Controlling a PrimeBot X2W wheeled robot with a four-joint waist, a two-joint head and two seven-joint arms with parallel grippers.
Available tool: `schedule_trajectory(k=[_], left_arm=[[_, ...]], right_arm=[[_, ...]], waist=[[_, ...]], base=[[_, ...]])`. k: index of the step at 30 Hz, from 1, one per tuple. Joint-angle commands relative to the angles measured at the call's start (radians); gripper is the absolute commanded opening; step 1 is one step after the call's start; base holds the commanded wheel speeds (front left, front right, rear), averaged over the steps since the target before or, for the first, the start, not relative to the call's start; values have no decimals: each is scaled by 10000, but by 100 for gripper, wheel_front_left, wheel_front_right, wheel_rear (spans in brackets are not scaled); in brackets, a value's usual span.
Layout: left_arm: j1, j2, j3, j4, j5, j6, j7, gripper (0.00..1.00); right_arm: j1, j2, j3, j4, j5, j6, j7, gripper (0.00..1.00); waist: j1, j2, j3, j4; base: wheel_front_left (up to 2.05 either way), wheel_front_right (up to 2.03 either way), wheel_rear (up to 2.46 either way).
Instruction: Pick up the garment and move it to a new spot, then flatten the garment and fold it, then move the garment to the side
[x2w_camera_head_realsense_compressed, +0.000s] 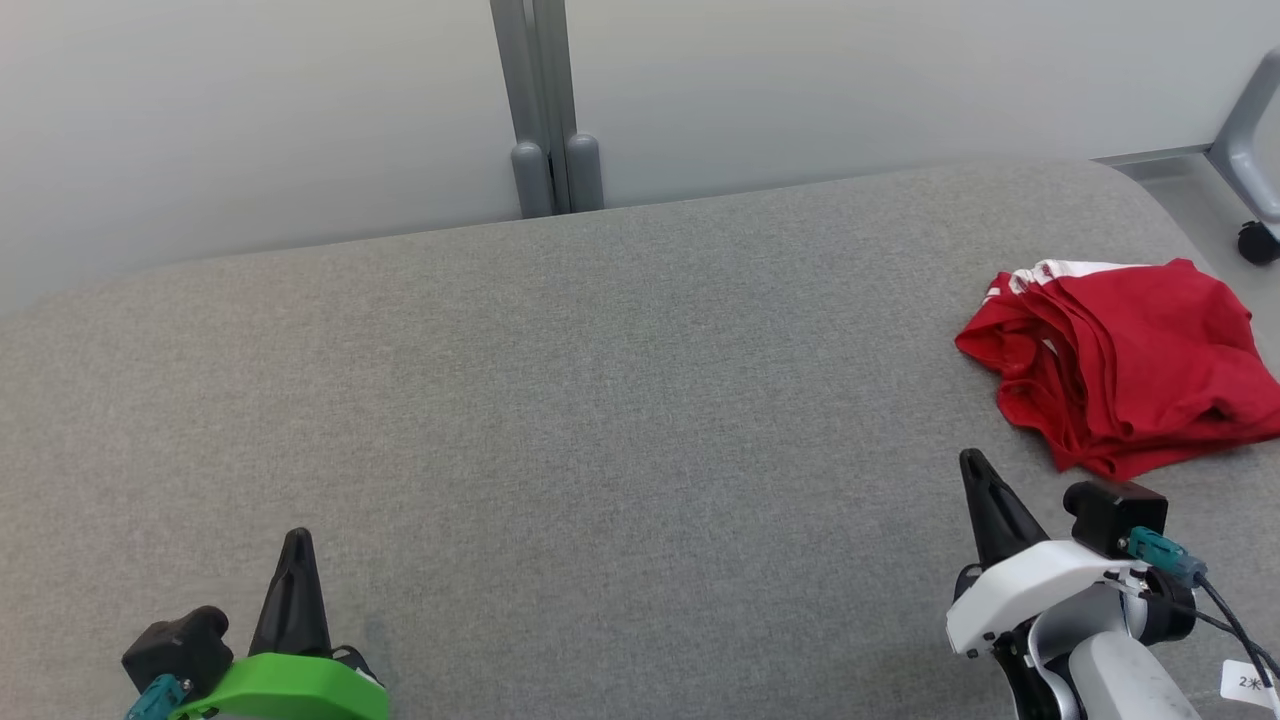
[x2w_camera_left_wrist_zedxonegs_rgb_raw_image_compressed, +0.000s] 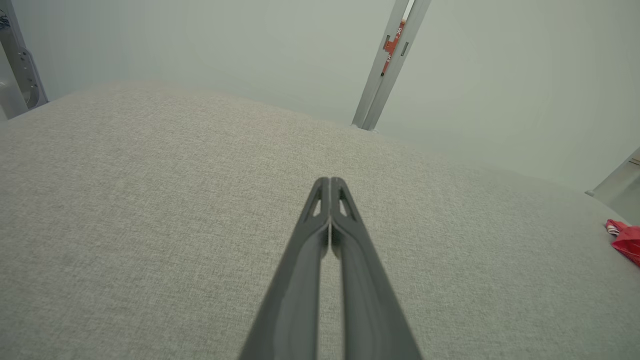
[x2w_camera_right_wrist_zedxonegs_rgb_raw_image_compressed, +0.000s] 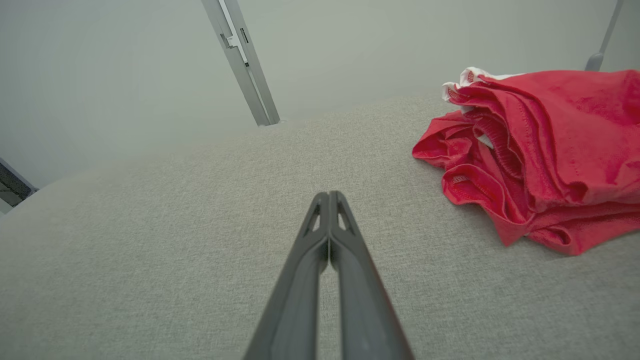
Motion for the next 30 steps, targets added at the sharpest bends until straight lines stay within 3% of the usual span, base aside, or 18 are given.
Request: schedule_trajectory(k=[1, 30], left_arm=[[-238, 42, 65, -177, -468, -44, 82, 0], [-528, 74, 332, -388, -4730, -208, 1216, 0]], right_arm=[[-163, 12, -106, -236, 488, -1, 70, 0], [32, 178, -759, -708, 4965, -5, 984, 0]], waist=[[0, 0, 2, 9], [0, 0, 32, 173]], base=[[0, 0, 0], [0, 0, 0]])
